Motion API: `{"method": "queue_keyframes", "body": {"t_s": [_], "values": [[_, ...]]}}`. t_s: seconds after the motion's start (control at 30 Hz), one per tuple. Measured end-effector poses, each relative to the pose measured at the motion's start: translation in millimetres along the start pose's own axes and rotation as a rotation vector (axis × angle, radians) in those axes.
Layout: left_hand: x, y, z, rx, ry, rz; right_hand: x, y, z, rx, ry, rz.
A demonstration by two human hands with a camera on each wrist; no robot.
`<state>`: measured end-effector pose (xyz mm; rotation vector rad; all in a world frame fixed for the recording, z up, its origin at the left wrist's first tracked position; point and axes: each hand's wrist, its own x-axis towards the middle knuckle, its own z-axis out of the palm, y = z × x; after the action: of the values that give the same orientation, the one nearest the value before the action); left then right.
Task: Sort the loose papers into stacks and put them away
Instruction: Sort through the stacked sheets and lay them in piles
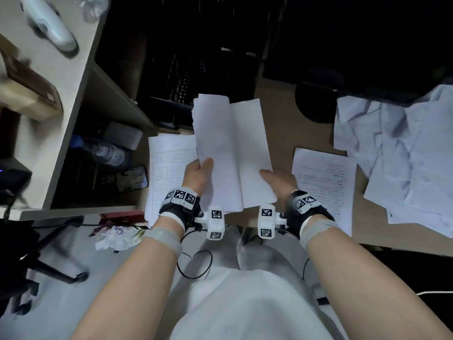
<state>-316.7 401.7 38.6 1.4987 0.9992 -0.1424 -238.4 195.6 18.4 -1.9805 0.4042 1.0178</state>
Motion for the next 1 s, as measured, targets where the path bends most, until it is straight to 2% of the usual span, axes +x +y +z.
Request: {"method": "queue_keyframes", "body": {"t_s": [0.07,0.13,0.37,0.47,0.57,0.63,0.73,0.83,1.0], "values": [[1.1,2.8,0.8,0.035,-0.057,-0.006,0.2,-6.6,-11.4,-0.039,0.101,-0.099],[1.0,6.5,5.6,0.082,-0.094,0.003,-1.5,-14.3,-22.0,-0.051,0.168,-0.122],[-4.4,23.7,30.1,0.143,-0.230,0.050,-9.9,-30.6,-50.6,0.228,0.123,0.070],[-7.1,26.6,44.7,0.143,-0.177,0.093,-16.4,-29.9,-70.5,0.374,0.017,0.140],[-10.7,27.1,59.9,0.100,-0.053,0.107,-16.0,-20.6,-95.8,0.514,0.137,0.036],[-14.7,27.1,71.6,0.082,-0.022,0.130,-19.3,-15.7,-112.6,0.563,0.177,-0.006],[-29.6,31.5,94.4,0.150,-0.114,0.187,-30.2,-10.2,-134.8,0.499,0.117,-0.034],[-48.9,35.4,112.5,0.120,-0.183,0.182,-41.2,-0.2,-149.2,0.456,0.049,-0.028],[-82.0,33.9,122.2,0.082,-0.154,0.244,-37.2,33.6,-162.8,0.438,-0.035,0.062]]}}
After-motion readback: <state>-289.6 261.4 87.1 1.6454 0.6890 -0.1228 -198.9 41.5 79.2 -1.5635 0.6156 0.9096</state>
